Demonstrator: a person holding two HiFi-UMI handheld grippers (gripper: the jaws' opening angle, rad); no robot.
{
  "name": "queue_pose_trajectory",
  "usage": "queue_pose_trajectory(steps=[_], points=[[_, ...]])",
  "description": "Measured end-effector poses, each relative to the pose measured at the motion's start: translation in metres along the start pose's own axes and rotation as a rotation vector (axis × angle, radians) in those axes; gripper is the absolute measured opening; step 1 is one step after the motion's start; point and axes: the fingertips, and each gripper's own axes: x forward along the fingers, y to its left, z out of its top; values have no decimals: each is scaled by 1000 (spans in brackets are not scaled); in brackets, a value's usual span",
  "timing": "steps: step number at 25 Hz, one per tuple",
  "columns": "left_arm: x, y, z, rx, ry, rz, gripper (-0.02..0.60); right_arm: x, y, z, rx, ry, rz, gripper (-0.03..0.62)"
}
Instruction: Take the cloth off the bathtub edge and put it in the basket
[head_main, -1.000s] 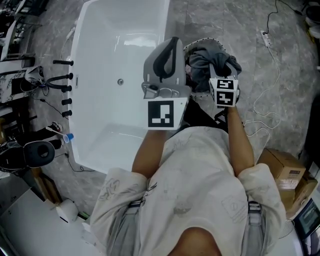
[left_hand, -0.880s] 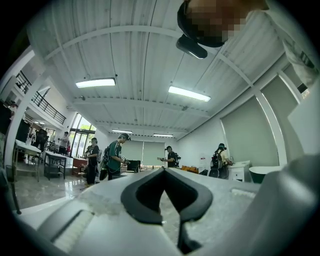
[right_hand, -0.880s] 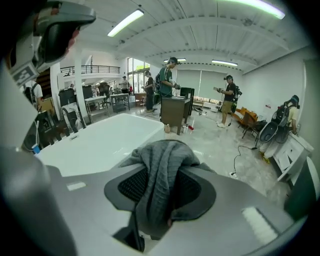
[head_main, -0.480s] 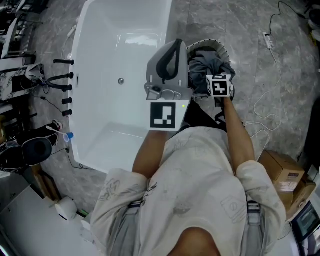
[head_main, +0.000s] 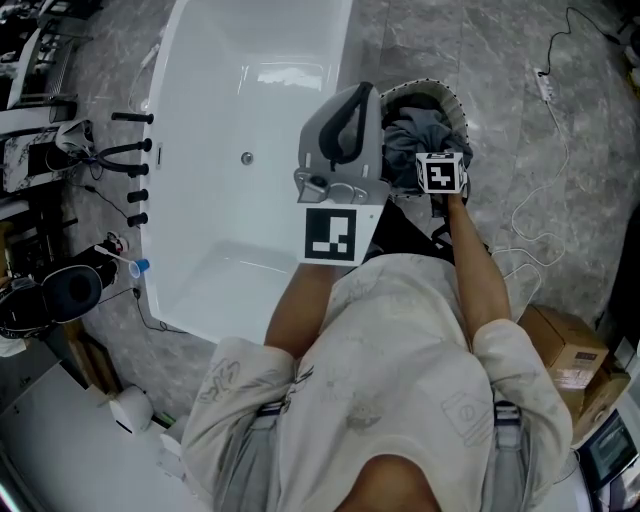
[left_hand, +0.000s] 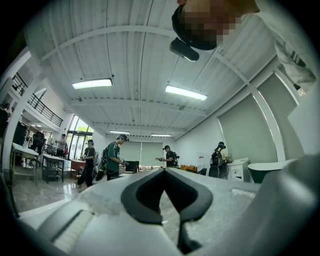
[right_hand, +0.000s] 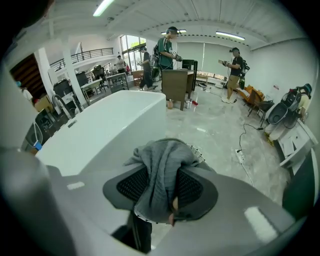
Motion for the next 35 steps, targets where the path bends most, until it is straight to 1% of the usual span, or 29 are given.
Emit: queue_pose_trajectory(steps=[1,3,5,9,18,24,29,35], points=[[-1,0,-1,2,4,-1,0,0,-1,1,-1,-9,-13,170],[-2,-1,-5,3,15,-3,0,-2,-2,1,-6,-17,-30,220],[-3,-1,-9,-1,23,-2,0,-2,0,-2,-14,-1,-15,264],[-1,-6,-11,-1,30,-9,0,-1,-2,-8,-23,18,-4,279],[-4,-9,-9,-2,29,-7,0,-6,-3,-3,2,-5,6,282],[-10,-6,-8,-4,24,8,0,-12,-2,2,-12,-28,-4,282],[-15,-3,-1,6,14,21,0,-26,-1,19,-32,-85,-2,281],[-29,6,6,6,8,56,0,-61,6,52,-44,-199,-8,282]])
